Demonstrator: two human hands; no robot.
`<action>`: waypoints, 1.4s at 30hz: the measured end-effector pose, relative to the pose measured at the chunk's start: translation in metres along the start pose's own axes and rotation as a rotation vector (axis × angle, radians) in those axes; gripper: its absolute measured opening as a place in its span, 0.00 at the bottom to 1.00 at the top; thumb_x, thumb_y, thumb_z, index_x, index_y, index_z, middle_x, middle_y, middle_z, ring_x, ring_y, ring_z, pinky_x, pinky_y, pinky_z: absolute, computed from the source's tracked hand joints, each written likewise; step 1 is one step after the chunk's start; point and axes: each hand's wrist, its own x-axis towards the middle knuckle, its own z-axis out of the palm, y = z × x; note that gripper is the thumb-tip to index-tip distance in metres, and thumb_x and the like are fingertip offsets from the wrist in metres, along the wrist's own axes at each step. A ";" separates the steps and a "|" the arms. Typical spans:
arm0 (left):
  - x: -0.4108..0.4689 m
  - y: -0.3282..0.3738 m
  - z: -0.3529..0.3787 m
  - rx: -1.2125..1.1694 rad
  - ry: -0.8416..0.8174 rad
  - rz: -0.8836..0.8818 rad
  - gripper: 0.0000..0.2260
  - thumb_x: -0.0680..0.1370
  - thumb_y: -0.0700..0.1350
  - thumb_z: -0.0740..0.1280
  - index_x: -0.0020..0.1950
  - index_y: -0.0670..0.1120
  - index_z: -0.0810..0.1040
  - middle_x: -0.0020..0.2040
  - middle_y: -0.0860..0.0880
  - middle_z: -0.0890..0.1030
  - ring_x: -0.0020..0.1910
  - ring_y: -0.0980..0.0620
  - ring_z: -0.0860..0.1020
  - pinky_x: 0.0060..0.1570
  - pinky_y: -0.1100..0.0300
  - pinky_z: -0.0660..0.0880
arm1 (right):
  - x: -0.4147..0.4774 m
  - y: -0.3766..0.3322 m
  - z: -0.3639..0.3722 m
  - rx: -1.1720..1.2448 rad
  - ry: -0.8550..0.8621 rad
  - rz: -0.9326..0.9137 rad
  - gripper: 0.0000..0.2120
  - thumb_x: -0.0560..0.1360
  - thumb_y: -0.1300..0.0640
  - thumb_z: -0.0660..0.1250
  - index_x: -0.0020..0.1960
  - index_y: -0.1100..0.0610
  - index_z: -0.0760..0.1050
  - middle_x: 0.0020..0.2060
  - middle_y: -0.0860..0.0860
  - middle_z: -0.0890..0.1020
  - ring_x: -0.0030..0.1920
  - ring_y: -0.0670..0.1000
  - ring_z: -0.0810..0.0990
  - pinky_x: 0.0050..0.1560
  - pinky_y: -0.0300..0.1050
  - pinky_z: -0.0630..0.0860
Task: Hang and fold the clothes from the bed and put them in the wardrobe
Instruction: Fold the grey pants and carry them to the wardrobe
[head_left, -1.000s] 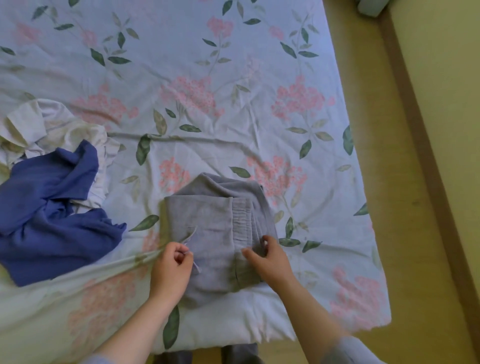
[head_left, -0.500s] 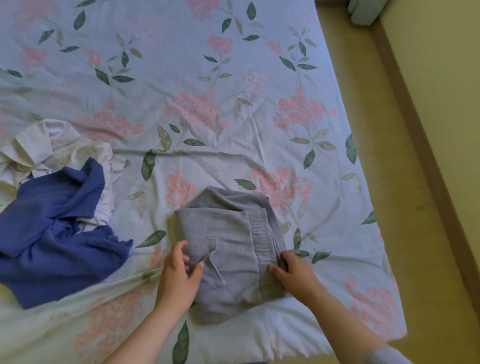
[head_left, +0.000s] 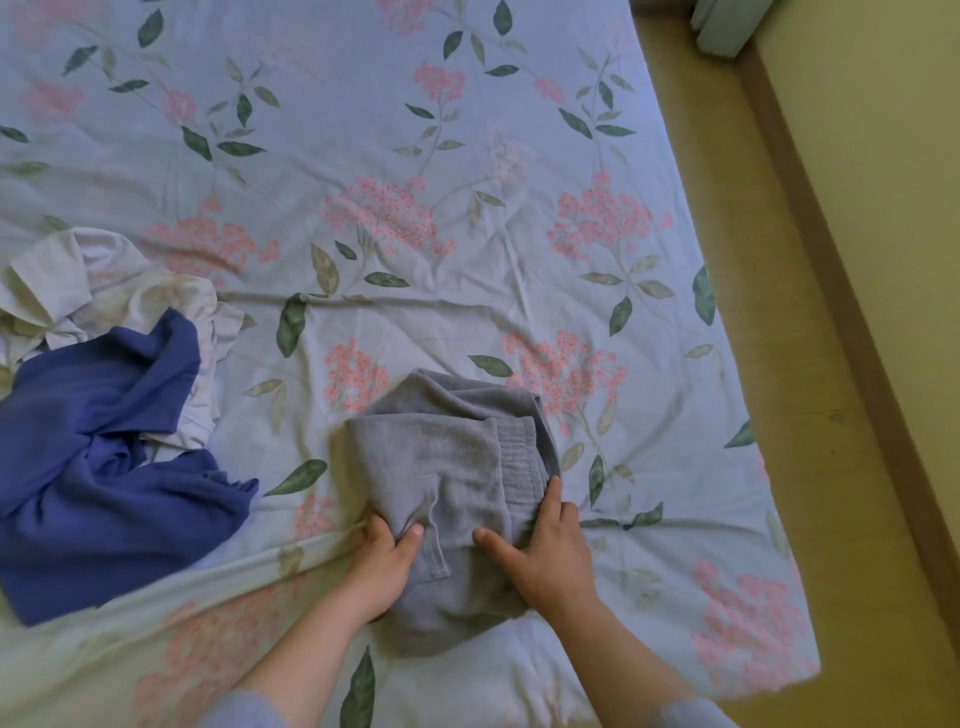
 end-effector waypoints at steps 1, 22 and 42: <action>-0.001 0.004 0.003 -0.038 -0.001 0.008 0.29 0.82 0.51 0.60 0.76 0.38 0.55 0.76 0.41 0.60 0.75 0.44 0.60 0.72 0.54 0.57 | 0.001 0.001 0.000 0.011 0.019 -0.012 0.58 0.65 0.24 0.62 0.80 0.52 0.38 0.72 0.54 0.62 0.70 0.56 0.67 0.67 0.51 0.70; -0.105 0.066 -0.069 -0.627 -0.024 0.095 0.18 0.68 0.46 0.77 0.56 0.48 0.78 0.48 0.45 0.85 0.45 0.44 0.84 0.42 0.53 0.79 | -0.092 -0.040 -0.083 0.705 0.134 -0.038 0.14 0.73 0.39 0.69 0.56 0.38 0.71 0.48 0.35 0.79 0.45 0.35 0.79 0.42 0.32 0.73; -0.383 0.257 -0.229 -0.786 0.091 0.713 0.27 0.62 0.55 0.76 0.58 0.47 0.80 0.50 0.45 0.85 0.49 0.45 0.84 0.47 0.50 0.79 | -0.269 -0.228 -0.377 0.772 0.334 -0.848 0.13 0.76 0.48 0.69 0.59 0.38 0.73 0.51 0.35 0.80 0.53 0.40 0.80 0.55 0.44 0.78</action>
